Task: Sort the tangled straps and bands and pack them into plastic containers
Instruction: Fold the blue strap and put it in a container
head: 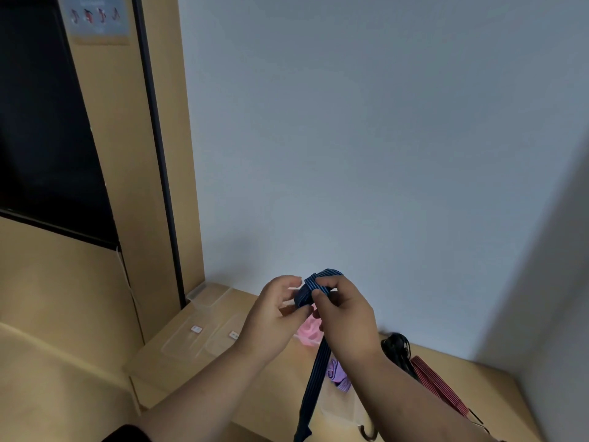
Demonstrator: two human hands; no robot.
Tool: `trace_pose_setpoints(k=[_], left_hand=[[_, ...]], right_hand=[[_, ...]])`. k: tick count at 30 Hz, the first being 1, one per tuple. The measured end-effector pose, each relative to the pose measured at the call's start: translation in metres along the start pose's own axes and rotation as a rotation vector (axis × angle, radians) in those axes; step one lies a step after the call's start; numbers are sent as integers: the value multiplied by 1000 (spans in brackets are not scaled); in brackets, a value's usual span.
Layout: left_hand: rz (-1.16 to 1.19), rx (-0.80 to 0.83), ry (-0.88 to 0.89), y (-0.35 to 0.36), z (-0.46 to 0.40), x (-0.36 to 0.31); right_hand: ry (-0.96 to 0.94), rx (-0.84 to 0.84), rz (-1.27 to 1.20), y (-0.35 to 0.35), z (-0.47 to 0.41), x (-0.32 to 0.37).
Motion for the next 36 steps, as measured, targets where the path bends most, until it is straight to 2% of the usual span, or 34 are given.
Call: trace_pose_setpoints(k=[2,4,6,8,14,19,23,26,32,34,36], left_hand=[[176,-38,-174,-3,-1,11],[331,39,-314,3,-1,14],[368,109,-323,4,-2,12],[375,88,-268,-2,-4,9],[79,-63,-151,-19,-7,10],[-159,-169,-51,-23,-2,12],[-436,-261,184,-21,2,-11],[-563,-243,268,-14,2,-19],[-454,-169,345,-9,1,-18],[-297,-133,264,-10,-1,-10],[-44,-108,106,-8,-2,1]], right_hand=[[-2,18,19,2,0,1],[-16,45,32,5,0,2],[-46,71,72,8,0,3],[-50,73,145,9,-2,2],[58,68,249,10,-11,-5],[20,84,384,15,-17,2],[-47,117,461,25,-18,13],[-73,84,475,25,-19,19],[-76,-4,406,11,-19,20],[-77,-20,372,7,-20,20],[-77,-24,323,4,-21,19]])
Point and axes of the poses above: each hand's wrist, its own z-axis away from the middle knuckle, its own y-axis out of the palm, x = y × z, the point moved 7 cm from there along -z, towards the middle knuckle, and after that the axes turned 12 degrees about x, right-handed, at the moved point
